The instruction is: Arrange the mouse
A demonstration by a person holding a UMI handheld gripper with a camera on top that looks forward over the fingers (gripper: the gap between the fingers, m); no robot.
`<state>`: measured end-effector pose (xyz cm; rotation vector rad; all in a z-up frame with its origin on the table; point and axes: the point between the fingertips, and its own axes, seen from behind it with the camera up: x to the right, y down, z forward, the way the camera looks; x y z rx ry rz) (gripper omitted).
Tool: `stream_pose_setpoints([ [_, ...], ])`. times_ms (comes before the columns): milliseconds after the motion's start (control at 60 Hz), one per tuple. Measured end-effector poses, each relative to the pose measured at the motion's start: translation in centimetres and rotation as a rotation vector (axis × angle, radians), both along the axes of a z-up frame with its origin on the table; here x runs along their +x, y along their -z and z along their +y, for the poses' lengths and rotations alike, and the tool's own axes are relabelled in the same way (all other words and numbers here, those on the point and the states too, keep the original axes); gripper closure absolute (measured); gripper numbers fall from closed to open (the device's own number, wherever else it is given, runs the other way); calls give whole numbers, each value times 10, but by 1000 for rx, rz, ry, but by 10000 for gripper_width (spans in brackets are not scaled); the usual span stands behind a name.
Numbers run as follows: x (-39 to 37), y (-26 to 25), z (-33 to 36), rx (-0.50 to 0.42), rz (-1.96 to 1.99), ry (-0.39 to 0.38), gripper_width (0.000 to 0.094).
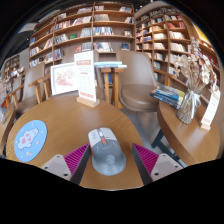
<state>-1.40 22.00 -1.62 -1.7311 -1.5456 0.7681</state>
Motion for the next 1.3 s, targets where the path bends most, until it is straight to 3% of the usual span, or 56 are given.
stream_pose_setpoints([
  [267, -23, 0, 4, 0, 1, -2, 141],
  [350, -26, 0, -1, 2, 3, -14, 251],
  [400, -28, 0, -4, 7, -2, -32, 449],
  [533, -27, -3, -3, 34, -27, 4, 521],
  [683, -25, -42, -44, 23, 19, -30, 525],
  [817, -30, -91, -117, -30, 71, -93, 524],
  [917, -34, -112, -169, -19, 98, -134, 525],
  [1117, -34, -79, -264, -53, 39, -181, 526],
  [1300, -25, -30, -298, -23, -21, -193, 526],
])
